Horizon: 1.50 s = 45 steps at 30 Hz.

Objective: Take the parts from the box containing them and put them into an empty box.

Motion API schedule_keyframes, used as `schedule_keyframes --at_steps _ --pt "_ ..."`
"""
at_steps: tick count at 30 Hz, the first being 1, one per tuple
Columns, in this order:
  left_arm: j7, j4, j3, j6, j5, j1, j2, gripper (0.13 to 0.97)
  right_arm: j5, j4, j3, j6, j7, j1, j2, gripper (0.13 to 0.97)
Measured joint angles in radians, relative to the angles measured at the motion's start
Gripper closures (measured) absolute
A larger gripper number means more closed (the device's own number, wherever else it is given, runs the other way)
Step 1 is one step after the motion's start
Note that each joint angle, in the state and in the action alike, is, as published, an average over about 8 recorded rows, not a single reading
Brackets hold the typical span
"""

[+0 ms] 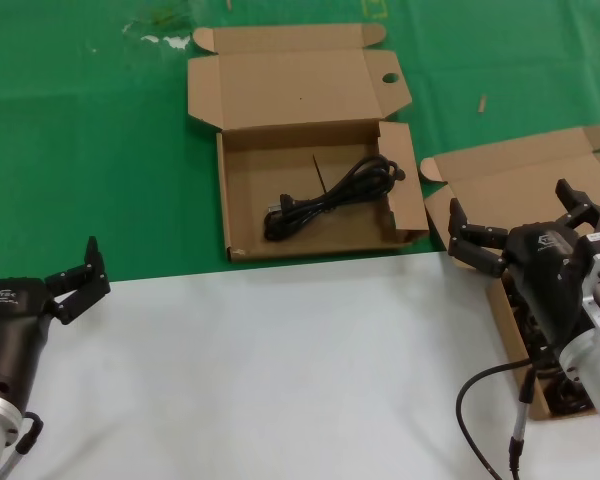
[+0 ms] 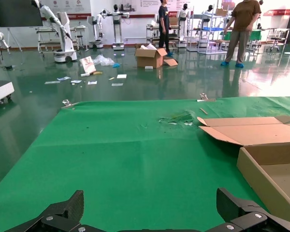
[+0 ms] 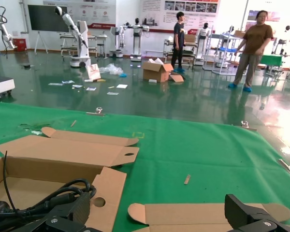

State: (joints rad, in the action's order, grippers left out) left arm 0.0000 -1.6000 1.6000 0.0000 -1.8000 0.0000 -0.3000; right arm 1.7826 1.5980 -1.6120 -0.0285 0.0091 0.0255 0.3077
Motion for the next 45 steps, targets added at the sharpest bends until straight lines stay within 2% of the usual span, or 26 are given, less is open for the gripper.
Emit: schedule_keyframes --at_steps 45 --pt "0.000 0.000 0.000 0.000 0.000 0.000 0.000 0.132 0.000 0.000 0.000 0.000 0.000 0.000 0.000 0.129"
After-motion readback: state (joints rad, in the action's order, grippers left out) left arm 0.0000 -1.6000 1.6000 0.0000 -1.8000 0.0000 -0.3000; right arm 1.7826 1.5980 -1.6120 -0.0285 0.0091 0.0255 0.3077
